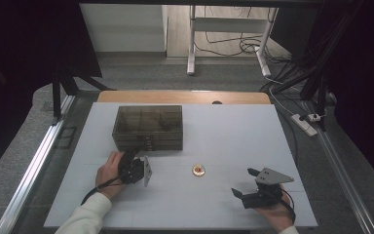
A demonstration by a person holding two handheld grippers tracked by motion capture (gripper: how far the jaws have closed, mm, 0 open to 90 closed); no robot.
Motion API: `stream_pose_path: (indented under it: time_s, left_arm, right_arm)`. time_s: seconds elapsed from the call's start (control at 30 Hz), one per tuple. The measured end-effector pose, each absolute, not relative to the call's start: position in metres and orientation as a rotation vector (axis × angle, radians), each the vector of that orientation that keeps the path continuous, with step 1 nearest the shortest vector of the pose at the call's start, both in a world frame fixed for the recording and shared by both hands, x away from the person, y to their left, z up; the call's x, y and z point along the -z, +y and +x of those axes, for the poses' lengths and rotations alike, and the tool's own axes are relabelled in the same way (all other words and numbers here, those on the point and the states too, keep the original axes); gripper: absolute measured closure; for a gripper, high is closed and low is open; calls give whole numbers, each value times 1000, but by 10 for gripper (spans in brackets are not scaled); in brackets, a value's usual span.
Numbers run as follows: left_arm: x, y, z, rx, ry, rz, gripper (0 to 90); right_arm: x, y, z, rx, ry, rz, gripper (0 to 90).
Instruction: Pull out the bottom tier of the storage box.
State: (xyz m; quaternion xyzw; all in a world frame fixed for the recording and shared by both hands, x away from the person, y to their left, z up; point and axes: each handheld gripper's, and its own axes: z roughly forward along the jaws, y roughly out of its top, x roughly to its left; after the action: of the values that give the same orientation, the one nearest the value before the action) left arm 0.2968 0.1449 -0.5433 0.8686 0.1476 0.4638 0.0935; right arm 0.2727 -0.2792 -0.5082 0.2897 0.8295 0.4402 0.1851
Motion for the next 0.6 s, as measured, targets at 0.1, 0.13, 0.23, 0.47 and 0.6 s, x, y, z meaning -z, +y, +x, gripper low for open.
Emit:
stream_pose_path:
  time_s: [0.1,0.13,0.23,0.47,0.6]
  left_arm:
    - [544,145,297,-1377,436,2579,403]
    - [544,145,297,-1377,435,2581,403]
    - [545,143,297,-1380,421,2591,403]
    - [547,140,298,-1380,404,2593,421]
    - [548,139,299,-1383,394,2598,425]
  right_arm:
    - [508,-279,273,-1239,2339,816,71]
    - [508,-279,273,-1239,2339,816,71]
    - [508,-280,273,-1240,2337,820,71]
    - [508,-280,272,-1244,2335,820,71]
    - [508,-280,273,-1243,2334,822,71]
